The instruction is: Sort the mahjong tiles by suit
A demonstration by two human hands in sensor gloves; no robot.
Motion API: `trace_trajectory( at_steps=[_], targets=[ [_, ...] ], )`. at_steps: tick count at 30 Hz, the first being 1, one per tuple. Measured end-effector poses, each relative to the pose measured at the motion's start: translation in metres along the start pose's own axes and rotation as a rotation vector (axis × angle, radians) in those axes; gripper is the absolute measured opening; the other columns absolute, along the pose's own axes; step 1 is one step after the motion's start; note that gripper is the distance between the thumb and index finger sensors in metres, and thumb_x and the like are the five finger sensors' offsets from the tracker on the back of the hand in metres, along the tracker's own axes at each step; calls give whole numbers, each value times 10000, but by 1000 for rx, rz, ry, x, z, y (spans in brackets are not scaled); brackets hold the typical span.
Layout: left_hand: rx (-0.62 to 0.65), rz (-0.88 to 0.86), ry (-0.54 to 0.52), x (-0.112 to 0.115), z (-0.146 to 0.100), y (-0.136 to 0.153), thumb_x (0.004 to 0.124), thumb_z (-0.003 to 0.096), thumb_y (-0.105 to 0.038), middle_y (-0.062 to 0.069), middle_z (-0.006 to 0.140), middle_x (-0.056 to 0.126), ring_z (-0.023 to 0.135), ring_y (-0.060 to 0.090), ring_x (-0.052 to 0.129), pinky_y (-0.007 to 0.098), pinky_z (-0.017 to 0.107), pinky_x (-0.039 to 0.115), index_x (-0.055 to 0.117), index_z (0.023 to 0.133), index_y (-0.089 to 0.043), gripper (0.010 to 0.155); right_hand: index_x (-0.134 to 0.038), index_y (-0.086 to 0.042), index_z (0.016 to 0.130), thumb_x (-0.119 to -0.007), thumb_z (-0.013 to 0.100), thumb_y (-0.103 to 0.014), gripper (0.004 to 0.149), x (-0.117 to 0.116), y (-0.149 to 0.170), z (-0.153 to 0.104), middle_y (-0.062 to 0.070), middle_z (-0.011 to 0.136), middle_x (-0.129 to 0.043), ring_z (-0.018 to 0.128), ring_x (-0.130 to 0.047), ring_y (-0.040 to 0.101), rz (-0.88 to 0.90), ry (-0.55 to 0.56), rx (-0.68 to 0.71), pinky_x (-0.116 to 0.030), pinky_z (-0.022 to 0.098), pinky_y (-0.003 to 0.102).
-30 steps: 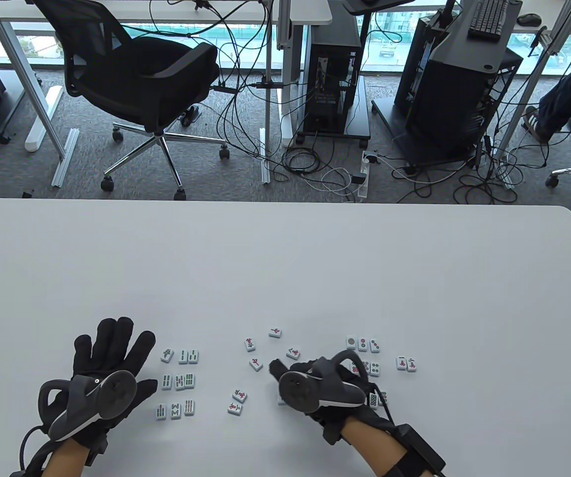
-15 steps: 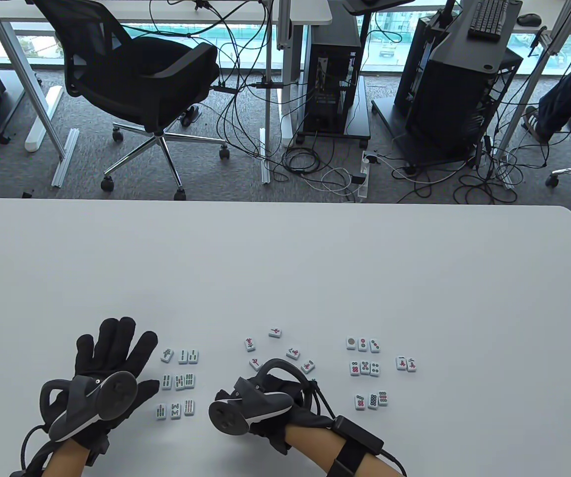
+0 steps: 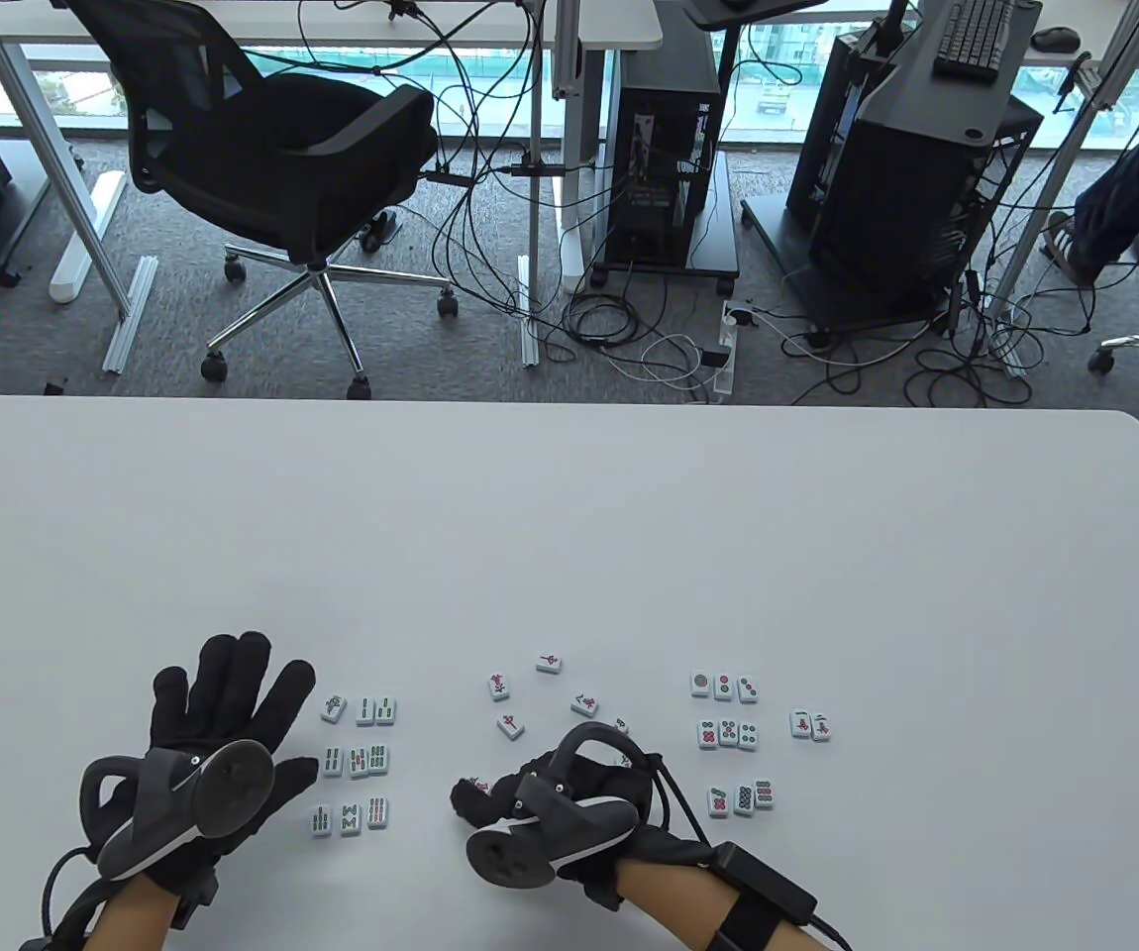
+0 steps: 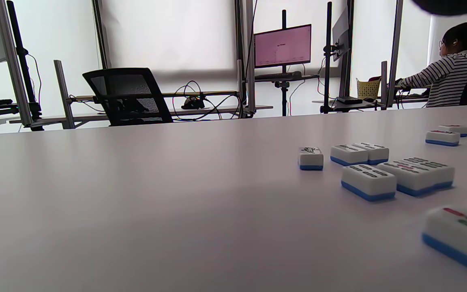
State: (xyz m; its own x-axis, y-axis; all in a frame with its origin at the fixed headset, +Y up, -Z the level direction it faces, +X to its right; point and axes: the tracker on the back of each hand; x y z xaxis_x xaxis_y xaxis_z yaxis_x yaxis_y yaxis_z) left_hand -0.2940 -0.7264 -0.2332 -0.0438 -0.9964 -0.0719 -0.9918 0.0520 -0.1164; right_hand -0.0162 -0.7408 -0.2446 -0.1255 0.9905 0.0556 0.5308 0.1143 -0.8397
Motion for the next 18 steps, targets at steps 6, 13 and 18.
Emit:
trace_trajectory(
  at_steps=[6,13,18],
  targets=[
    [4,8,2,0,0,-1,609,372,-752,-132,1167,-22,1172,219,71,568,825,165,240,1078,-492,839,-866,-36,797,-785,445,-515,600,-4,-4,10,49,393,-981,99,-892,148,35,-96,-153,-790,56,257],
    [3,0,-1,0,0,0,609,371,-752,-133,1168,-18,1173,219,72,568,826,165,240,1080,-485,843,-880,-4,745,-744,448,-588,669,-15,-17,23,36,349,-978,64,-883,126,-48,-208,-236,-785,31,244],
    [5,-1,1,1,0,0,609,371,-752,-132,1170,-15,1173,218,74,568,826,166,242,1081,-486,842,-832,11,821,-833,444,-450,596,-16,-17,21,44,411,-973,114,-896,133,-12,-214,-225,-800,69,251]
  ],
)
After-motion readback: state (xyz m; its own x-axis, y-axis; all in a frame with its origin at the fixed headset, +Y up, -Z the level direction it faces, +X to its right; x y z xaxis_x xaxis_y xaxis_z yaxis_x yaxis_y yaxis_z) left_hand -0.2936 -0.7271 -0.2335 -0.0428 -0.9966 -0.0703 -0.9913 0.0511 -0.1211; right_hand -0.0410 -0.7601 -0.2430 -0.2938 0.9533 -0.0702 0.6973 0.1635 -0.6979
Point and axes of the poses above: the tracker on the back of each hand, its own y axis roughly to the little-finger side, its own z axis roughly from the wrist to the fingertips, x = y × z
